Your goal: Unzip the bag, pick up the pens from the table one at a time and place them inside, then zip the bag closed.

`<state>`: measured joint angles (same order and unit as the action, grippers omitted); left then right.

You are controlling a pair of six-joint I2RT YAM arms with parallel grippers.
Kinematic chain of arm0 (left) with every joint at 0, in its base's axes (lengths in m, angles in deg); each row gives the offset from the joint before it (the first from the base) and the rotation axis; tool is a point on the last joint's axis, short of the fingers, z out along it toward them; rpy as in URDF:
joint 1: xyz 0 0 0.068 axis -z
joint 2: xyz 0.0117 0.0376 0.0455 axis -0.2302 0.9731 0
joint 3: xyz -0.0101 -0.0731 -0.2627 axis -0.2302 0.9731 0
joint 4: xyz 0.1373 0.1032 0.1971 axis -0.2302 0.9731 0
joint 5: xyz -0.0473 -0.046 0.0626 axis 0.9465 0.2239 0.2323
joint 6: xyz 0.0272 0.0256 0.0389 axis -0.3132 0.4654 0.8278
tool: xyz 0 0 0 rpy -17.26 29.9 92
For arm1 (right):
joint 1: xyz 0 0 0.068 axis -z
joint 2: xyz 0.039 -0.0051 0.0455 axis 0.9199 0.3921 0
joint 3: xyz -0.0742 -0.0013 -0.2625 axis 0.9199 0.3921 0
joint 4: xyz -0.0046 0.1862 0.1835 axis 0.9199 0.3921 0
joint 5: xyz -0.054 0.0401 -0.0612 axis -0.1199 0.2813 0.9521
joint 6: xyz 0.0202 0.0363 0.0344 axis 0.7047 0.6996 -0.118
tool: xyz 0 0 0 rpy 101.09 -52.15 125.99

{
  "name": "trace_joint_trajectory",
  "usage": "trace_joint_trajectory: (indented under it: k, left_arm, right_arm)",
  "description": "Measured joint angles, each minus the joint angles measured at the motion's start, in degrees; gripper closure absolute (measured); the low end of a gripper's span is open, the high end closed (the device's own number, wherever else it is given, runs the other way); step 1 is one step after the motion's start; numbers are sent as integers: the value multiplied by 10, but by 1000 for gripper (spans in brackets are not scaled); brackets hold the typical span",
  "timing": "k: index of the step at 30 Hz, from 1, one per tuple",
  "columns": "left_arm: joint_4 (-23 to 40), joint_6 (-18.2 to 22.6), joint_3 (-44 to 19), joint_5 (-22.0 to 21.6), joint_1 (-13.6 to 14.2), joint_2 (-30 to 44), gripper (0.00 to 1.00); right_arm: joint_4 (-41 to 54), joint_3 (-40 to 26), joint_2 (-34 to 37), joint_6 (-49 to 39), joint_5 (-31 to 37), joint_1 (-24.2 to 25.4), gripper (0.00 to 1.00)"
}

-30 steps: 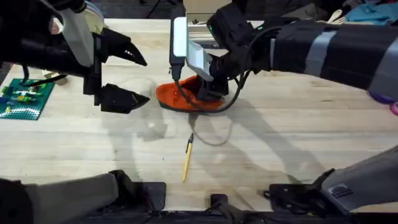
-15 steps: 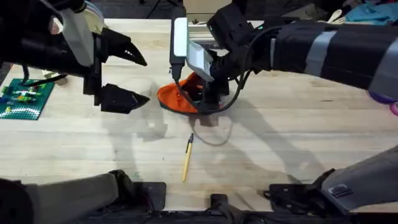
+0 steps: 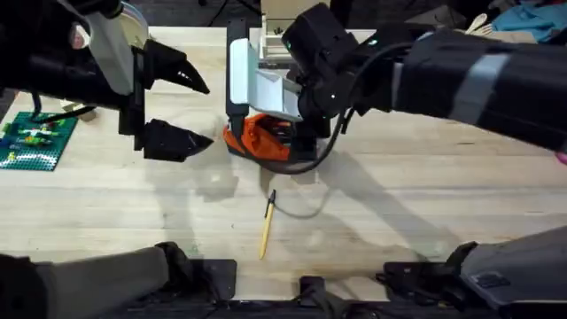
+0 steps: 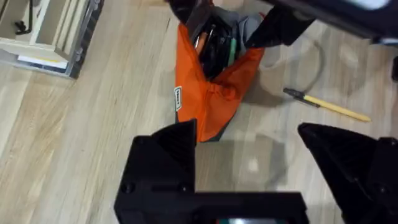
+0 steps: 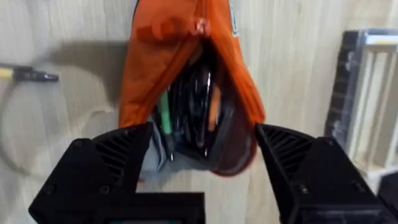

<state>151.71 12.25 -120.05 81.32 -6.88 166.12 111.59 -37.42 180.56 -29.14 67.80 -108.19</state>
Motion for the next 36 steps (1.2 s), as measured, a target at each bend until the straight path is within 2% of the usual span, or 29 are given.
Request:
trace_joint_trajectory:
  k: [6,15,16,21,22,27,31,35,36]
  left_arm:
    - [0,0,0,0,0,0,8]
    - [0,0,0,0,0,0,7]
    - [0,0,0,0,0,0,7]
    - [0,0,0,0,0,0,8]
    - [0,0,0,0,0,0,7]
    - [0,0,0,0,0,0,8]
    - [0,0,0,0,0,0,7]
    - [0,0,0,0,0,0,7]
    - [0,0,0,0,0,0,8]
  right_arm:
    - [14,0,-53,35,31,-12,3]
    - [74,0,-153,127,36,-12,3]
    - [98,0,-185,155,36,-12,3]
    - [110,0,-234,213,36,-12,4]
    - [117,0,-261,264,36,-12,4]
    - [121,0,-290,371,35,-12,3]
    - [124,0,-300,455,4,-12,3]
    - [132,0,-300,507,-49,-12,4]
    - [139,0,-300,540,-80,-12,4]
